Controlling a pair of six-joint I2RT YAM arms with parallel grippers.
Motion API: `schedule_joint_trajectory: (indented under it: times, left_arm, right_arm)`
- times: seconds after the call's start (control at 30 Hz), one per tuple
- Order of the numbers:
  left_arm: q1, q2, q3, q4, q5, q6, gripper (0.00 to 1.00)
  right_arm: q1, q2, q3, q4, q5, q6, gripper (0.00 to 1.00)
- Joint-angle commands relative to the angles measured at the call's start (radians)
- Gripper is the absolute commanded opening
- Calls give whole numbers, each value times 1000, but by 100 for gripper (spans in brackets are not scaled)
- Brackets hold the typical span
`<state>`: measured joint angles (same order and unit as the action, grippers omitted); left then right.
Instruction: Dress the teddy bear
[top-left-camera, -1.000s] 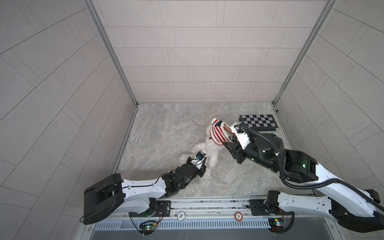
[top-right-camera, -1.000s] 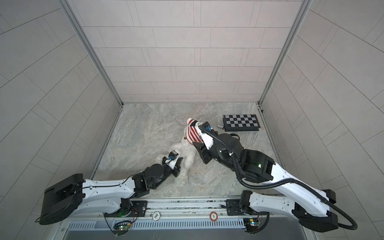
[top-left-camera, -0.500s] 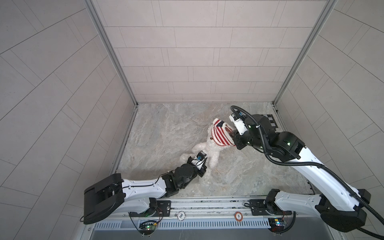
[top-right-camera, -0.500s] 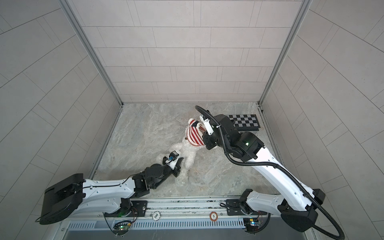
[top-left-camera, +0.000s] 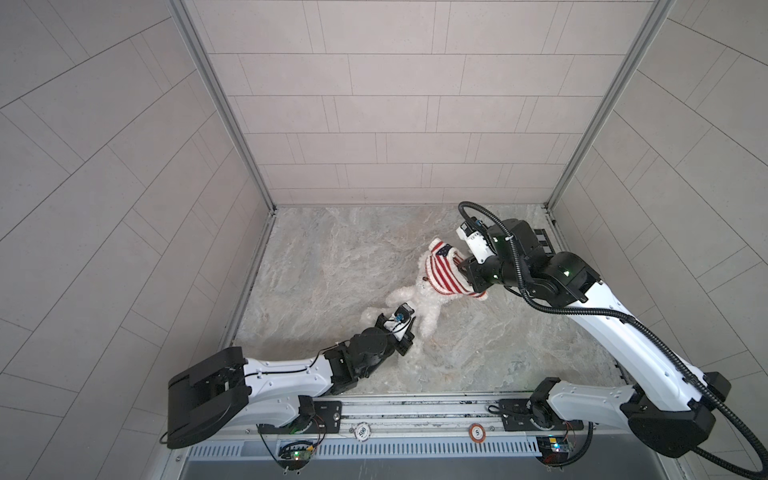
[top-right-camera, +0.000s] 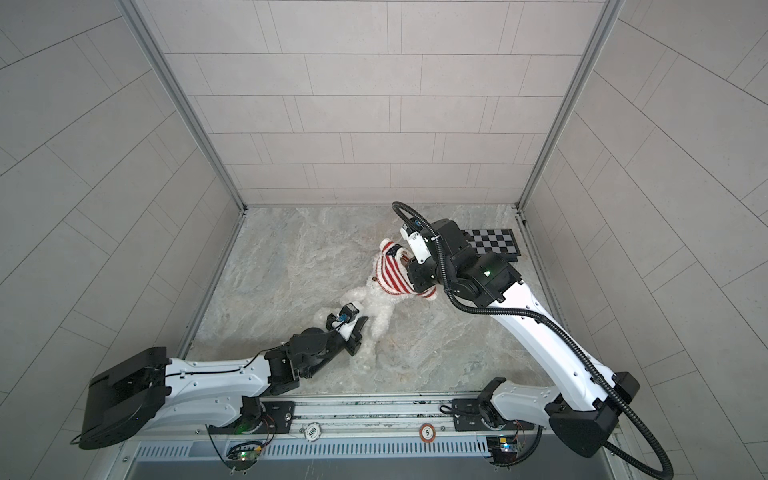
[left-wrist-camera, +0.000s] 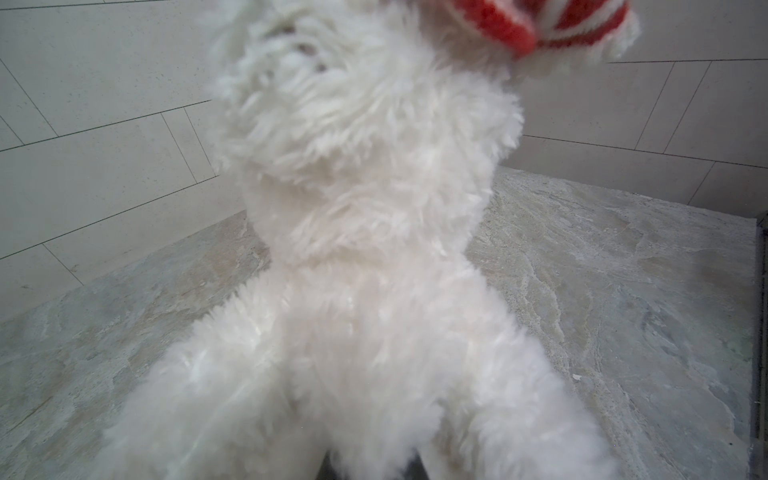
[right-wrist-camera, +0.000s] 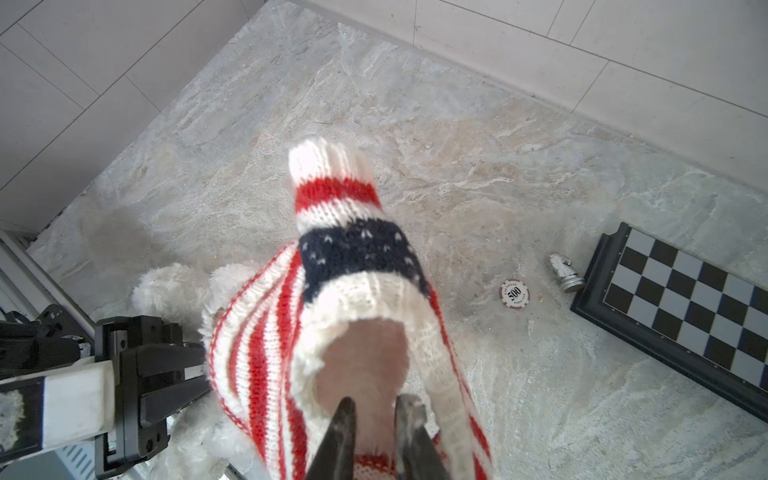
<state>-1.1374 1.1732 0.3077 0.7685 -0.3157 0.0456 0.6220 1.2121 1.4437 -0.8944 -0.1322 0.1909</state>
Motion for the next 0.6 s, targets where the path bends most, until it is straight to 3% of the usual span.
schedule_joint_trajectory:
  times: [0.0, 0.13, 0.3, 0.57]
  left_arm:
    - [-5, -7, 15, 37, 10, 10, 0]
    - [-5, -12, 11, 37, 12, 13, 0]
    - [-5, -10, 8, 38, 16, 21, 0]
    - [-5, 0, 14, 37, 16, 29, 0]
  right_arm:
    - [-5, 14, 14, -1, -30, -9, 22]
    - [-17, 40, 9, -5, -52, -14, 26]
    - [-33, 62, 7, 3, -105, -6, 38]
    - [-70, 88, 6, 16, -270, 13, 55]
